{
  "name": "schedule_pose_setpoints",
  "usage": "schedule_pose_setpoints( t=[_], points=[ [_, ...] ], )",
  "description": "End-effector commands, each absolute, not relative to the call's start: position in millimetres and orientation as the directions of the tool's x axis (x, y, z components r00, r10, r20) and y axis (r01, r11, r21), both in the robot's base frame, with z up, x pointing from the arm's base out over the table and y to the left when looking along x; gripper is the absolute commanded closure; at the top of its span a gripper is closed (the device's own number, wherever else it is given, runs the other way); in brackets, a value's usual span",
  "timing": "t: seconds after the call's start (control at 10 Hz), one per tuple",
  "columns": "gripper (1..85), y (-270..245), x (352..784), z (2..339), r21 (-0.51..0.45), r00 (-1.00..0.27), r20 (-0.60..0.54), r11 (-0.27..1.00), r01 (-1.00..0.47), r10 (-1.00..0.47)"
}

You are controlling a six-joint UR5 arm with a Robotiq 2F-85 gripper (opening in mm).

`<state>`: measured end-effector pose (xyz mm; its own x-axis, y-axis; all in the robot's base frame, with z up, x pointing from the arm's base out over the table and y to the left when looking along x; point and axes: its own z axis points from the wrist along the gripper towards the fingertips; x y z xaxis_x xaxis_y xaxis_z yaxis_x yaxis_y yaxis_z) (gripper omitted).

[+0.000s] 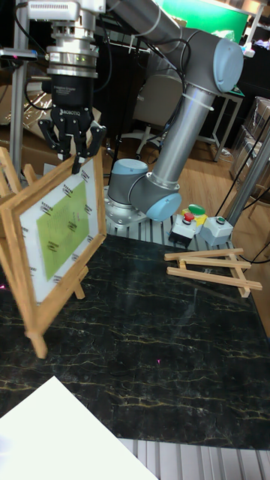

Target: Take the photo frame down from the bracket

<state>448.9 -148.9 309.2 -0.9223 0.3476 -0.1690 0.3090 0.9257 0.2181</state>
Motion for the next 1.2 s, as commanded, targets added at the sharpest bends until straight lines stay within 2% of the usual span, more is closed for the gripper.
schedule_pose_setpoints(
  t=[0.0,0.4,1.1],
  points=[
    [84.3,-148,453,313,0.207,-0.918,-0.171,0.924,0.321,0.357],
    [84.3,-133,458,334,0.197,-0.928,-0.174,0.935,0.294,0.329],
    [84.3,-71,481,365,0.357,-0.926,-0.184,0.9,0.249,0.329]
  ],
)
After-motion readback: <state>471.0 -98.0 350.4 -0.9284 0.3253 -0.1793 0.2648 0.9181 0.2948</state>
